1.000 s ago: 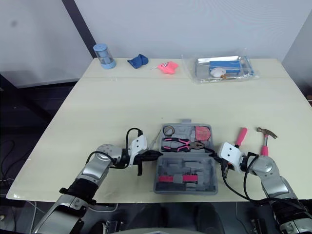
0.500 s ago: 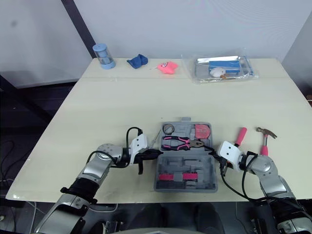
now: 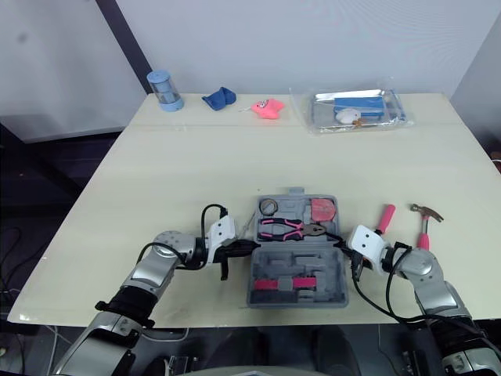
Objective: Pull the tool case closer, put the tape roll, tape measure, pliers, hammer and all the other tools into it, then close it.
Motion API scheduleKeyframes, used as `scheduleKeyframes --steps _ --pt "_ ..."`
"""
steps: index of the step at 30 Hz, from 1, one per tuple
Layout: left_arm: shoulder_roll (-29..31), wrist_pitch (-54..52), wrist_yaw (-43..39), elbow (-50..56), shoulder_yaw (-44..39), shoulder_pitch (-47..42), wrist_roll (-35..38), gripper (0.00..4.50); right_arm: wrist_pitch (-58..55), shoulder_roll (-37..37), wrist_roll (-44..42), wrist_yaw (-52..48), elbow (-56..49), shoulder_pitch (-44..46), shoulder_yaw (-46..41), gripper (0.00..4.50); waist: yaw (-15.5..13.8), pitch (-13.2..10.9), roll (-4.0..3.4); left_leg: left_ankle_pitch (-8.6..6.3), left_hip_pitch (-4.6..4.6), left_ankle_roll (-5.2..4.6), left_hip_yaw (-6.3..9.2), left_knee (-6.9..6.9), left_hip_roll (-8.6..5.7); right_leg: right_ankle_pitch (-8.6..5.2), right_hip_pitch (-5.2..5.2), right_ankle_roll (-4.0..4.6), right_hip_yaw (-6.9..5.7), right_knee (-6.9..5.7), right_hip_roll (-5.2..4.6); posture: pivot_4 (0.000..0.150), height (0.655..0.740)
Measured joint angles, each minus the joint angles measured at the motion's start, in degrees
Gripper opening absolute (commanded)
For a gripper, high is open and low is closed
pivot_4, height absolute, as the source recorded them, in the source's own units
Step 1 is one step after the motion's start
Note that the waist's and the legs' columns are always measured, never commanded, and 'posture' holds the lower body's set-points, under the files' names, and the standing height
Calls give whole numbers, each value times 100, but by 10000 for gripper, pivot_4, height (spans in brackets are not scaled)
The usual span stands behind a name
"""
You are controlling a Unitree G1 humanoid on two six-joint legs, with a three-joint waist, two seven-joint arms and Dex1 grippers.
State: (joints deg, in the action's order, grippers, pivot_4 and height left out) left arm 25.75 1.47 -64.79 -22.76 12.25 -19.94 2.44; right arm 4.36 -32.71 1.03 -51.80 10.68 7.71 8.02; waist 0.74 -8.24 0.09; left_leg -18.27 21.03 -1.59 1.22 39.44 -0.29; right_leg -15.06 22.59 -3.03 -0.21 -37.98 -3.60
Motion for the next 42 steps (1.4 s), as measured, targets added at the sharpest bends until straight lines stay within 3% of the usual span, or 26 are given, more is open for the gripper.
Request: scheduleKeyframes --steps 42 --pt "121 25 -7 -34 -68 -1 2 1506 333 318 102 223 413 208 0 0 15 0 0 0 -2 0 -1 -2 2 0 1 0 1 -1 3 1500 7400"
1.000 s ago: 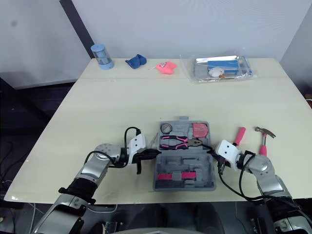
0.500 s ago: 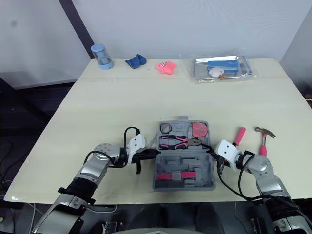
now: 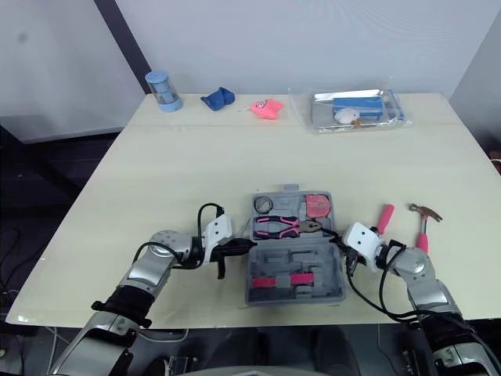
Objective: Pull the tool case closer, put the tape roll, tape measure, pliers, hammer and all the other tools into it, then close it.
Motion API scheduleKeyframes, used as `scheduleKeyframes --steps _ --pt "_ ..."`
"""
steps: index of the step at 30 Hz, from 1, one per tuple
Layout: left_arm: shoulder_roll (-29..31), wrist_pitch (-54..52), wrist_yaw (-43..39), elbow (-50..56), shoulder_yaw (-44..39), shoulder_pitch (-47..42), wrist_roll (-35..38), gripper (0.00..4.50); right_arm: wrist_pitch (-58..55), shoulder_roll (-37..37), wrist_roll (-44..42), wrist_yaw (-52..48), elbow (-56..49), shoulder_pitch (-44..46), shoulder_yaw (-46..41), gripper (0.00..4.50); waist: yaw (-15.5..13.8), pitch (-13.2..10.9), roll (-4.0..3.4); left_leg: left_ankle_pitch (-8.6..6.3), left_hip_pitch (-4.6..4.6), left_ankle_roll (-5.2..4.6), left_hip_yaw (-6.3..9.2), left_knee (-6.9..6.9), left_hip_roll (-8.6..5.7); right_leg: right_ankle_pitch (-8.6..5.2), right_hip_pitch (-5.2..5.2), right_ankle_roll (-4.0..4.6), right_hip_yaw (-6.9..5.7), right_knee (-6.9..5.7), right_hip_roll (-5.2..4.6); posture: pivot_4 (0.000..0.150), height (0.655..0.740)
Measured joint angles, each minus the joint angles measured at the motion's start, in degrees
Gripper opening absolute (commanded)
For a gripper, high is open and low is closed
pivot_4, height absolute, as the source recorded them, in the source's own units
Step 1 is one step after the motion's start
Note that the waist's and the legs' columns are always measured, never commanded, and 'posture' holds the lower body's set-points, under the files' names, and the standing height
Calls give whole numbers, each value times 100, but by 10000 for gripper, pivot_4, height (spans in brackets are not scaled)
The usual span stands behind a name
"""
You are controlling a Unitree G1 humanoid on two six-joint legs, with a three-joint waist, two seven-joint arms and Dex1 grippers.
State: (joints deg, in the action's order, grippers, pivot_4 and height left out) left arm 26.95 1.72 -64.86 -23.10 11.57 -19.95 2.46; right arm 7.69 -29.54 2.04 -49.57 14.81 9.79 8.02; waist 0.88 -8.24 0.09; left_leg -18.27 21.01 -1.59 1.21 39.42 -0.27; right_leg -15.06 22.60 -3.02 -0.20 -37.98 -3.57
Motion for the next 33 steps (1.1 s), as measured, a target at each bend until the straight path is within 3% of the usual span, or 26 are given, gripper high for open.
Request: scheduleKeyframes --steps 33 --pt "-16 0 -19 -2 2 -1 -1 1506 -133 -86 -34 -162 -214 -135 4 0 -6 0 0 0 0 0 0 -1 0 0 0 0 0 1 0 1500 7400"
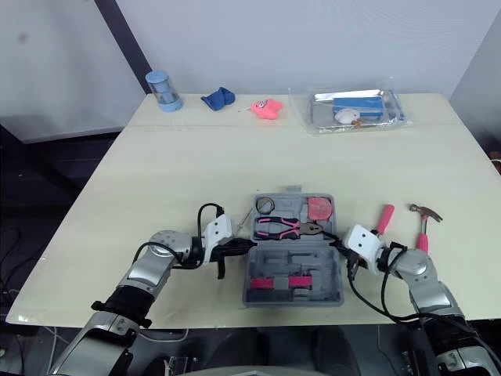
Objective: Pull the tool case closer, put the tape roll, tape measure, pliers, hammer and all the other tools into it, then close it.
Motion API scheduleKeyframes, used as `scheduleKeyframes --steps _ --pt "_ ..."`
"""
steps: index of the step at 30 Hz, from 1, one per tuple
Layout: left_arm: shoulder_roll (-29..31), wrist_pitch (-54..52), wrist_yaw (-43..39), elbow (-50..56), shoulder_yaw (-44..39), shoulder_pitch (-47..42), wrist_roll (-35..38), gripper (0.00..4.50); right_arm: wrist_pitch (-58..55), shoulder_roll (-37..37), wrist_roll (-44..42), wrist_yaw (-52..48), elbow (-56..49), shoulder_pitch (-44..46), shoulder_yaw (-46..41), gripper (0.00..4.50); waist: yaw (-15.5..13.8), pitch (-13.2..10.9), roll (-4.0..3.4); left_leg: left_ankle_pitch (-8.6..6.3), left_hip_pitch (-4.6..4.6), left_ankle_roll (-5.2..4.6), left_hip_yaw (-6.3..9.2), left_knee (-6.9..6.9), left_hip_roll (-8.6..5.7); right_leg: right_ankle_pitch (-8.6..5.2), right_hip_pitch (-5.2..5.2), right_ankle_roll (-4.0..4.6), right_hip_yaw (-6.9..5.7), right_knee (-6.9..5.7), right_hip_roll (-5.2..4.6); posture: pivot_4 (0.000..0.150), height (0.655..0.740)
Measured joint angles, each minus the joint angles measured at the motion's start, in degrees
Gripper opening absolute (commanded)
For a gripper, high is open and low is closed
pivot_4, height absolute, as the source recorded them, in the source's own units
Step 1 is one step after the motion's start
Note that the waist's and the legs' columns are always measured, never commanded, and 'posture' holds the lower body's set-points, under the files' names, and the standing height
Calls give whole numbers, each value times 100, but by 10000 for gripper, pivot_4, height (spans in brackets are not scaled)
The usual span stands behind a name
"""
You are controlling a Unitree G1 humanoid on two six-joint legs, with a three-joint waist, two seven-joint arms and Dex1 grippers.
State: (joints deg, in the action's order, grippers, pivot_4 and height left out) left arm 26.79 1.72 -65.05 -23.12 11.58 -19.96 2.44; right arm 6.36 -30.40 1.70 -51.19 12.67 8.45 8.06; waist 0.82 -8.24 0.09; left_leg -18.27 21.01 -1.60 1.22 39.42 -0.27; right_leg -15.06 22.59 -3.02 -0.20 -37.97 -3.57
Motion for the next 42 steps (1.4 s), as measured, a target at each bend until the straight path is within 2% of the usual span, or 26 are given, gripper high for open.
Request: scheduleKeyframes --steps 25,42 --pt "25 0 -25 -9 0 -6 0 1506 5 0 6 31 82 61 -4 0 -6 0 0 0 -1 0 0 0 0 0 0 0 0 0 0 1500 7400" --pt "300 60 -94 158 5 168 134 1506 47 -266 -316 58 -222 -345 -59 0 -10 0 0 -7 2 -12 0 -2 1 0 1 0 0 3 -2 1500 7400"
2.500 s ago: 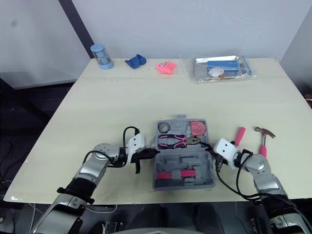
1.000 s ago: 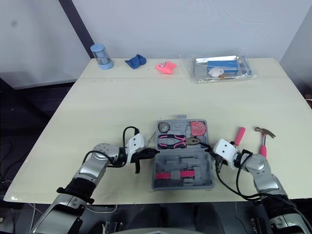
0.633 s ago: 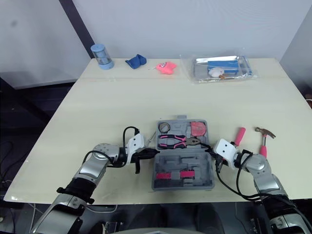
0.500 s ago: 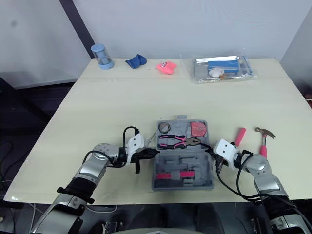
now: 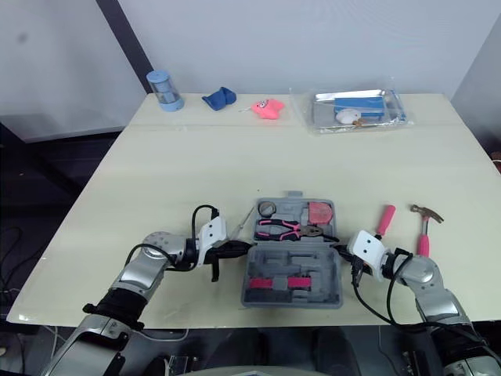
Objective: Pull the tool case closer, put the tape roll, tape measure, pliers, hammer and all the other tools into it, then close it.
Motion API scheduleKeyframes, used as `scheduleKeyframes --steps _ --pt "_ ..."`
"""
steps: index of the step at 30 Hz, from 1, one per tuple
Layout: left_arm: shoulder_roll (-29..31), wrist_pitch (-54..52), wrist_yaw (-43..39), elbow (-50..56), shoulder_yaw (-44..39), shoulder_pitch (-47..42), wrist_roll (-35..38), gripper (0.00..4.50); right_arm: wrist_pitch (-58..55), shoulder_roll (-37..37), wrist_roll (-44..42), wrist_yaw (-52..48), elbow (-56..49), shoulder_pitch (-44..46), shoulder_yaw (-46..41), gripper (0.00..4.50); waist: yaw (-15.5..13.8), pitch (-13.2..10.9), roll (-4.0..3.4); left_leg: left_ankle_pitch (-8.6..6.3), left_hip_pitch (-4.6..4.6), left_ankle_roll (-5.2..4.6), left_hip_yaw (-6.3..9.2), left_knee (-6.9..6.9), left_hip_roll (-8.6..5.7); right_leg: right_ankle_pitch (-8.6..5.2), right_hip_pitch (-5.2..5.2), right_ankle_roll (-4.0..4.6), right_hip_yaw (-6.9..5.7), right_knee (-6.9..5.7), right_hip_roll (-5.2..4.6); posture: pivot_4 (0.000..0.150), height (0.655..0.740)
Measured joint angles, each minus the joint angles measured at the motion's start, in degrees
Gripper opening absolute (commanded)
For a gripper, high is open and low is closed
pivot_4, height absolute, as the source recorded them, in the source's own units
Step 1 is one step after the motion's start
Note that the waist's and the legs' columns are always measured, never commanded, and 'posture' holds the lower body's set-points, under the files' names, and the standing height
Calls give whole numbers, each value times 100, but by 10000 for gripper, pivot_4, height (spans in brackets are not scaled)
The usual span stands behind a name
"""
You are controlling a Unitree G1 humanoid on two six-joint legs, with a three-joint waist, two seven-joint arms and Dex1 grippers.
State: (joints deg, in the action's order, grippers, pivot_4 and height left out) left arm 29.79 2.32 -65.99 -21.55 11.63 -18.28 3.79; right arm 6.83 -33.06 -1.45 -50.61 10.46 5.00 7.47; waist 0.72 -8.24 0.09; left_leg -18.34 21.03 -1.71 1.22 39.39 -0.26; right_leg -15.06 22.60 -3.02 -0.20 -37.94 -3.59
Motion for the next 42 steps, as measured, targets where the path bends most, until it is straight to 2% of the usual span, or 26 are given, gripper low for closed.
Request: scheduleKeyframes --steps 25,31,33,39,42 --pt "4 -79 98 234 7 169 78 1506 121 6 1 222 219 202 2 0 -2 0 0 4 2 8 -1 0 0 0 2 0 1 1 0 1500 7400" --pt "207 -66 -18 501 -143 399 332 1506 220 -95 -52 196 124 -27 -12 0 -5 0 0 6 7 10 1 -1 2 0 7 0 0 2 -3 1500 7400" --pt "443 -36 -101 621 -381 529 534 1506 217 -242 -204 151 -103 -308 -197 0 -13 -1 -1 1 7 2 1 -1 2 0 7 0 1 2 -7 1500 7400" --pt "557 -31 -37 764 -942 654 954 1506 146 -428 -709 200 -801 -917 -916 0 -20 -1 -1 -2 11 -3 7 -1 2 0 7 0 -1 3 -10 1500 7400" --pt "733 -183 35 893 -1598 1004 1456 1506 -51 -446 -1321 290 -1231 -1638 -1769 0 -20 -1 -1 -2 19 -3 16 -6 5 -1 8 1 4 12 -37 1500 7400"
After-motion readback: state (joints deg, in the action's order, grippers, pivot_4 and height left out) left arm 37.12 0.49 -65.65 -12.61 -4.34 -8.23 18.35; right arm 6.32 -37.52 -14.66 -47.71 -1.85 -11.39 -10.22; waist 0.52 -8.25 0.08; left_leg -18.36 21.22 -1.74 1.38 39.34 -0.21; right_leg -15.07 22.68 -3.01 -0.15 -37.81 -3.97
